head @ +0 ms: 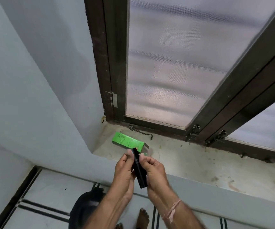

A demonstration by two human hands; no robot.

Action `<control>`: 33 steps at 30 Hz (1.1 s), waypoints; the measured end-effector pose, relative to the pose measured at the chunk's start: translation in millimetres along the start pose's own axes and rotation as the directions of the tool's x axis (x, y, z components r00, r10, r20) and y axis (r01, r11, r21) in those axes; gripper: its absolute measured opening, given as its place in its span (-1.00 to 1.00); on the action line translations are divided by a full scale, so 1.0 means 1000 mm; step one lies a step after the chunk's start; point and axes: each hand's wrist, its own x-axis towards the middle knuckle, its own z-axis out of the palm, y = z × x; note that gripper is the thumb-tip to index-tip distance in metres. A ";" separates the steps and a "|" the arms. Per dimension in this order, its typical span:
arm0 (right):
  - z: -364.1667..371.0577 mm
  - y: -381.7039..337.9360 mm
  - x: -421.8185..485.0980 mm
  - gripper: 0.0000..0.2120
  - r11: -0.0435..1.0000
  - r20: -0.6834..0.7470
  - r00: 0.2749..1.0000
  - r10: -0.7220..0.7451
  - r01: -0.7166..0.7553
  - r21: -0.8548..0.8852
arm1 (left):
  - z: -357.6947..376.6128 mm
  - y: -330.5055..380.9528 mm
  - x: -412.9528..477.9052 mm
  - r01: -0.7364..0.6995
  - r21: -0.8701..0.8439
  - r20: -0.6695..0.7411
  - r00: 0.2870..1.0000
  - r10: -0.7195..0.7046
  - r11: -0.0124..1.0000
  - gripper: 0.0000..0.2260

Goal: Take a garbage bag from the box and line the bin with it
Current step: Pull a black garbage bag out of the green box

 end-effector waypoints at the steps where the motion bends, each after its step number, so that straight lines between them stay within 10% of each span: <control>1: 0.001 0.004 -0.001 -0.83 1.000 -0.023 1.000 -0.012 0.012 0.002 | 0.001 0.000 -0.003 0.007 0.014 0.006 1.000 -0.007 1.000 -0.63; 15: 0.015 -0.008 0.006 -0.83 0.982 -0.255 0.948 -0.191 0.186 -0.043 | -0.009 0.011 -0.015 0.155 0.126 0.014 0.987 -0.158 0.980 -0.56; 21: 0.014 -0.009 -0.007 -0.55 0.968 -0.025 0.973 -0.230 0.226 -0.113 | -0.017 0.017 -0.015 0.208 0.093 0.065 0.975 -0.214 0.974 -0.47; 25: 0.008 -0.001 -0.008 -0.76 0.824 0.135 0.927 -0.351 0.374 -0.425 | -0.020 0.025 -0.015 0.154 0.131 0.104 0.980 -0.168 0.979 -0.54; 33: 0.004 0.003 -0.003 -0.67 0.778 0.075 0.907 -0.414 0.396 -0.489 | -0.033 0.026 -0.014 0.143 0.111 0.070 0.986 -0.151 0.983 -0.83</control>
